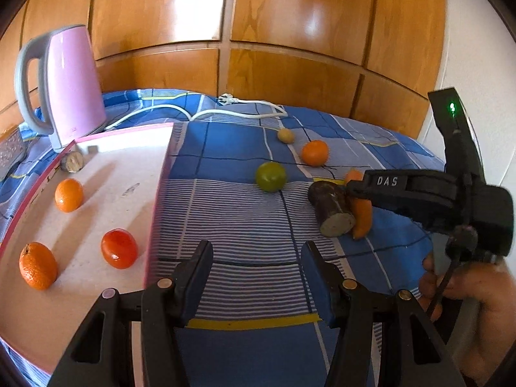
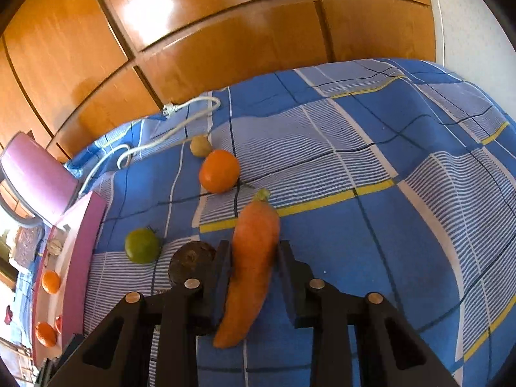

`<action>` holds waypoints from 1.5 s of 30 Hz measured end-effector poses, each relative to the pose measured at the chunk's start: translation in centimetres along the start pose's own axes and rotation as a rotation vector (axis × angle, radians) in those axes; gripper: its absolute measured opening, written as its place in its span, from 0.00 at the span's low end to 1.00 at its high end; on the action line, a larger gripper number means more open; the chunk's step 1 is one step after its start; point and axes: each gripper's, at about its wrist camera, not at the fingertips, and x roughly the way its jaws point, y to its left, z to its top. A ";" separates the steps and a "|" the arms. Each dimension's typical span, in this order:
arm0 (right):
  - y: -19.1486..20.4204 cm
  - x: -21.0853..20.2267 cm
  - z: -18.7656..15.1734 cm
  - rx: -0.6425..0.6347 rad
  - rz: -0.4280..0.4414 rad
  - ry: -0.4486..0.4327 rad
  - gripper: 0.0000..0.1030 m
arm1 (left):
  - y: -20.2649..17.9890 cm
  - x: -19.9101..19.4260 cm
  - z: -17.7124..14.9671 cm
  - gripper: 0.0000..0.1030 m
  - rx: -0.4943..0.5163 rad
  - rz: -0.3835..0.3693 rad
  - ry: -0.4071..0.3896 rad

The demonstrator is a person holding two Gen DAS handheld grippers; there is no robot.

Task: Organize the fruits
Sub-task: 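Grasp the dark brown cylinder with the left tool while the right tool holds the carrot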

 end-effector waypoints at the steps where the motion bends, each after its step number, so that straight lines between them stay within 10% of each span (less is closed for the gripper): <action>1: -0.2 -0.2 0.0 0.004 -0.011 -0.004 0.28 | -0.1 0.1 0.0 0.56 0.004 -0.003 0.003; 14: -1.4 -2.5 0.0 -0.016 -0.169 -0.056 0.28 | 0.4 0.7 0.7 0.56 -0.049 -0.049 0.022; 22: -1.2 -0.8 0.0 -0.007 -0.078 -0.003 0.31 | -0.1 -0.6 1.2 0.56 -0.034 -0.046 -0.046; 45: -2.5 -1.4 0.7 0.083 -0.062 -0.030 0.28 | -5.3 6.6 3.5 0.50 0.060 -0.163 0.121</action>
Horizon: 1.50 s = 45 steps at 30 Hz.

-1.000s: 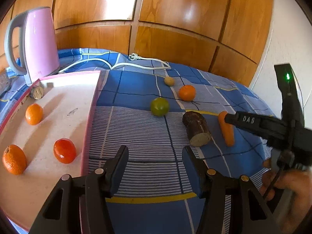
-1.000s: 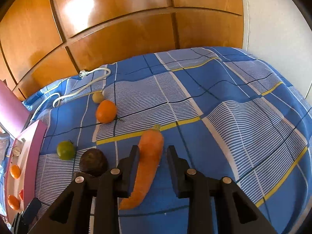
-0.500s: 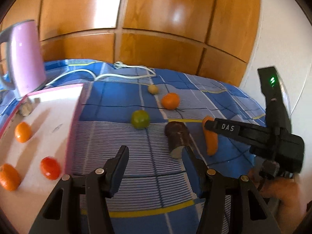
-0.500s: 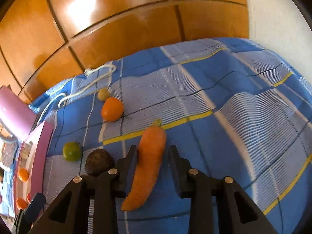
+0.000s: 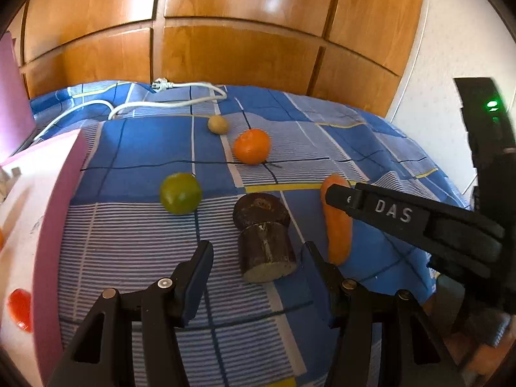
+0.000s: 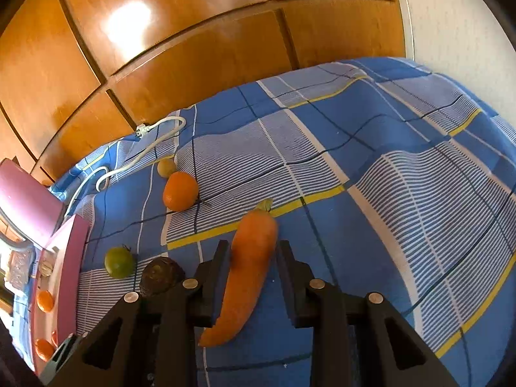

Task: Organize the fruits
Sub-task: 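Grasp the dark brown cylinder with the left tool while the right tool holds the carrot, then lift the dark cylinder with the left tool while the right tool lifts the carrot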

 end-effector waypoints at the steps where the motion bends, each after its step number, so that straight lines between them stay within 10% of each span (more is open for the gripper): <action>1: 0.0 0.1 0.0 0.002 0.004 0.003 0.29 | 0.1 0.3 0.1 0.47 -0.007 -0.004 0.013; 9: 0.3 0.8 -0.3 -0.008 0.023 0.020 0.33 | 0.7 -0.2 -0.5 0.37 -0.040 0.009 -0.007; 25: 0.8 1.1 -0.9 -0.064 0.002 0.010 0.33 | 2.9 -3.5 -4.5 0.34 -0.044 0.266 -0.081; 45: 1.2 1.0 -1.1 -0.080 -0.014 0.008 0.32 | 3.2 -3.6 -4.6 0.33 -0.064 0.248 -0.093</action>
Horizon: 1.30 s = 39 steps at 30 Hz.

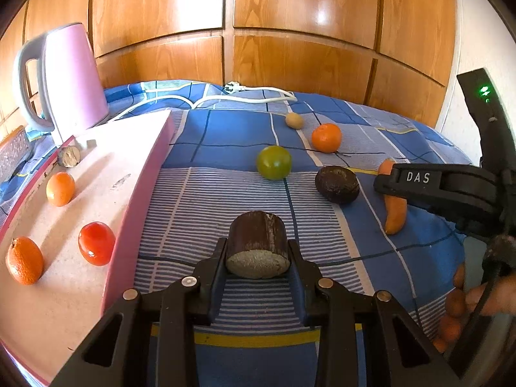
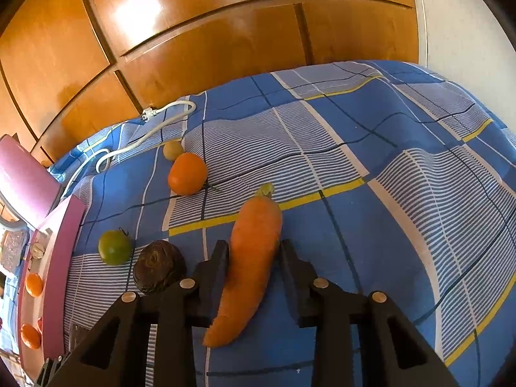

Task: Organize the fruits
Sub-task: 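Lift the dark cylinder with the left tool while the right tool lifts the carrot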

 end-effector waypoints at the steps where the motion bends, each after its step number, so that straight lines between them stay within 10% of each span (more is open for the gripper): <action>1: 0.0 0.0 0.0 -0.004 -0.001 0.001 0.31 | 0.0 0.0 0.0 0.33 -0.001 -0.003 -0.002; 39: 4.6 -4.4 -1.0 -0.155 0.187 -0.114 0.28 | 6.8 -6.0 0.8 0.33 -0.277 0.087 -0.164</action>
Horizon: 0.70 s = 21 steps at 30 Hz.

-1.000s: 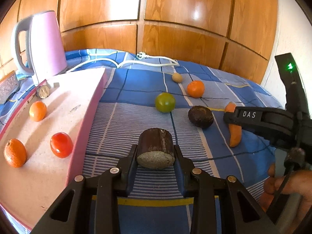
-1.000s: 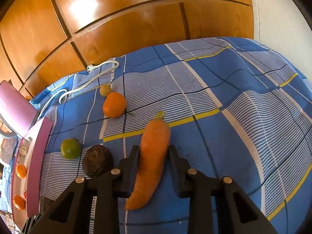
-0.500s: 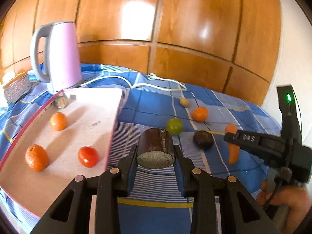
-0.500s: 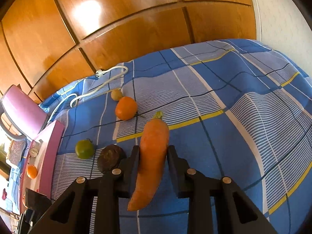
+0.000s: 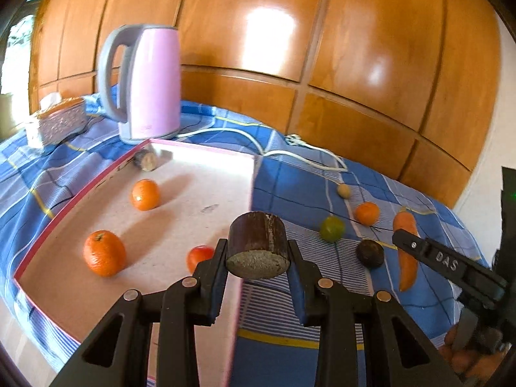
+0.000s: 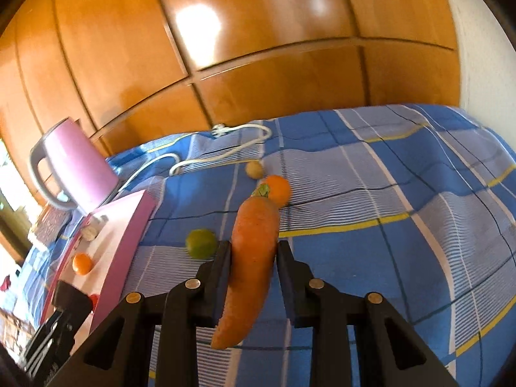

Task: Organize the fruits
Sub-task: 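Lift the dark cylinder with the left tool while the right tool lifts the carrot, then lower the dark cylinder into the tray with the left tool while the right tool drops the carrot there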

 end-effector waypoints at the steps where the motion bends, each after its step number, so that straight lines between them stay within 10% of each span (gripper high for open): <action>1: 0.3 0.1 0.0 -0.012 0.002 0.004 0.28 | 0.3 0.1 0.0 0.33 -0.012 0.011 0.004; 21: 4.1 0.2 -1.0 -0.127 0.103 0.037 0.28 | 3.6 0.2 1.8 0.33 -0.095 0.107 0.016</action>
